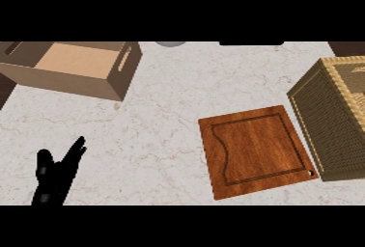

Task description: Pick the cupcake from the cutting board and place it in the basket

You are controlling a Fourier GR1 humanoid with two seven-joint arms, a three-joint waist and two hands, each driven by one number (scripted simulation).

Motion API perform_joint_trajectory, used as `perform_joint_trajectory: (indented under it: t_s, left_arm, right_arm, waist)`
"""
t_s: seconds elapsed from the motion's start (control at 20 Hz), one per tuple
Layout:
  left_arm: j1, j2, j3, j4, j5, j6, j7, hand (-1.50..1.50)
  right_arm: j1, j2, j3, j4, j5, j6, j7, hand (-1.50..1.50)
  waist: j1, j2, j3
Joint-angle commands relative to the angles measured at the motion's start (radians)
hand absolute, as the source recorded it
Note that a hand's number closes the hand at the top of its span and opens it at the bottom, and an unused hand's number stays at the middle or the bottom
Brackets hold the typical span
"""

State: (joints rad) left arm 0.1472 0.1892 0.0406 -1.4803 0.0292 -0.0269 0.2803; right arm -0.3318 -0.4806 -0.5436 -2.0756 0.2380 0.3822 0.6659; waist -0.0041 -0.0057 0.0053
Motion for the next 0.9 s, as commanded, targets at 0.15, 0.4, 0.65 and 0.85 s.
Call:
perform_joint_trajectory:
  t_s: [0.15,0.4,0.65,0.85]
  left_arm:
    - [-0.027,-0.013,0.001,0.053,-0.008,-0.009,0.015,0.0]
    - [0.009,-0.019,-0.007,0.062,-0.004,-0.035,-0.032,0.0]
    - [0.062,-0.05,-0.031,0.007,-0.028,-0.01,-0.024,0.0]
    - [-0.035,-0.02,0.019,0.066,-0.002,-0.031,0.027,0.0]
  right_arm:
    - [-0.077,-0.108,-0.073,0.303,-0.079,0.028,-0.131,1.5]
    - [-0.051,-0.021,-0.132,0.414,-0.128,-0.042,-0.208,1.5]
    - [-0.032,-0.029,-0.114,0.6,-0.086,-0.072,-0.398,1.5]
    - [-0.098,-0.053,-0.079,0.707,-0.066,-0.13,-0.434,1.5]
  waist:
    - [0.009,0.007,-0.005]
    - [0.01,0.007,-0.005]
    - [0.017,0.008,-0.004]
    - [0.013,0.008,-0.005]
